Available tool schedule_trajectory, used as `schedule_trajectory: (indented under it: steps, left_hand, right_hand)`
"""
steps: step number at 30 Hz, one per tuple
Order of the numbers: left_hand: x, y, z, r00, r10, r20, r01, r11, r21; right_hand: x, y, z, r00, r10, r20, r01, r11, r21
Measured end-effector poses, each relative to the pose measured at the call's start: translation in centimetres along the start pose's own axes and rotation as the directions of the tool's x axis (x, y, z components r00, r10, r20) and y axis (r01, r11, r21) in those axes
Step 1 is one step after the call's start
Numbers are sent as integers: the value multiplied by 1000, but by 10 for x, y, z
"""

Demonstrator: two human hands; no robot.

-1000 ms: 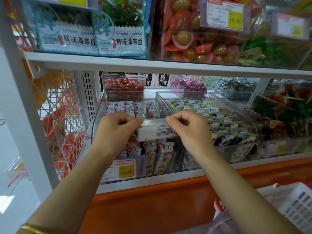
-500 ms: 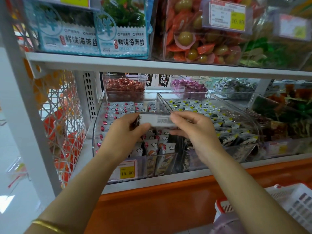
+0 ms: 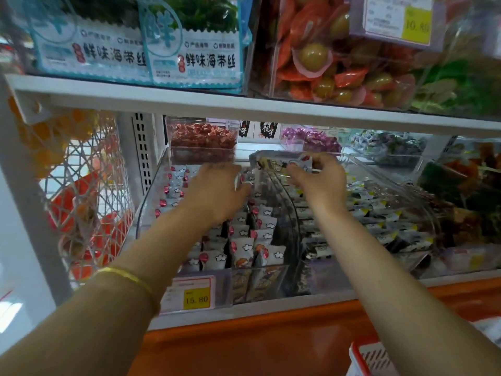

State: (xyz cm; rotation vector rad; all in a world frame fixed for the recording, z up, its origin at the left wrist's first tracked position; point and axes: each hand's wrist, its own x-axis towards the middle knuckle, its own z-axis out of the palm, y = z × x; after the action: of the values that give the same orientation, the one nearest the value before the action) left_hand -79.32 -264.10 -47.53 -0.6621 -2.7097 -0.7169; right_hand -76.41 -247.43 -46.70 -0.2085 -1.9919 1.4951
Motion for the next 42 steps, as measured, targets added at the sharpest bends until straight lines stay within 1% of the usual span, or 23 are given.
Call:
schedule_trajectory:
  steps: [2, 4, 7, 10, 12, 15, 18, 23, 24, 25, 26, 28, 29, 30, 32, 35, 37, 39, 42]
  left_hand:
    - [19, 2, 10, 989, 3, 150, -26, 988, 154]
    - [35, 2, 22, 968, -9, 249, -53, 969, 241]
    - [55, -5, 39, 944, -12, 329, -109, 931, 348]
    - [70, -13, 49, 923, -61, 380, -89, 926, 366]
    - [76, -17, 52, 904, -99, 417, -73, 923, 378]
    - [77, -18, 52, 898, -115, 424, -70, 916, 396]
    - [71, -18, 52, 914, -53, 403, -108, 924, 367]
    - [50, -18, 44, 938, 24, 345, -136, 944, 302]
    - [47, -16, 42, 939, 27, 342, -133, 947, 293]
    - [43, -14, 40, 940, 24, 341, -128, 950, 285]
    - [40, -12, 38, 941, 22, 338, -122, 953, 276]
    - [33, -9, 33, 947, 23, 321, -110, 961, 254]
    - [29, -9, 31, 952, 17, 306, -96, 965, 246]
    - [26, -10, 29, 959, 5, 285, -77, 968, 240]
    - [18, -14, 26, 968, -34, 249, -32, 966, 256]
    - [10, -19, 22, 966, -75, 246, 1, 958, 286]
    - [8, -19, 19, 962, -93, 258, 15, 957, 289]
    - [8, -18, 16, 958, -107, 267, 29, 959, 281]
    - [5, -17, 13, 955, -117, 274, 46, 967, 251]
  right_hand:
    - [10, 1, 4, 999, -17, -31, 18, 1000, 10]
    - [19, 3, 8, 998, -50, -27, 50, 999, 1]
    - [31, 10, 13, 993, -119, 7, 119, 992, -52]
    - [42, 15, 17, 984, -174, 25, 176, 980, -96]
    - [46, 16, 21, 982, -186, 38, 189, 975, -112]
    - [49, 18, 26, 976, -207, 63, 213, 970, -114]
    - [52, 17, 28, 952, -283, 117, 303, 929, -214]
    - [63, 12, 32, 926, -278, 257, 357, 867, -349]
    - [65, 10, 33, 907, -284, 311, 393, 835, -386]
    - [67, 8, 35, 882, -288, 373, 441, 782, -441]
    - [69, 7, 38, 853, -287, 436, 495, 708, -504]
    - [72, 7, 47, 796, -270, 542, 595, 520, -613]
    - [74, 7, 52, 771, -259, 582, 632, 431, -644]
    - [75, 7, 57, 753, -239, 613, 654, 370, -660]
    - [79, 7, 64, 733, -137, 666, 670, 315, -673]
    - [87, 5, 72, 679, 92, 728, 704, 199, -681]
    - [90, 2, 76, 656, 154, 739, 725, 142, -673]
    - [93, -1, 81, 655, 125, 746, 733, 136, -666]
    - [97, 1, 88, 698, 17, 716, 704, 164, -691]
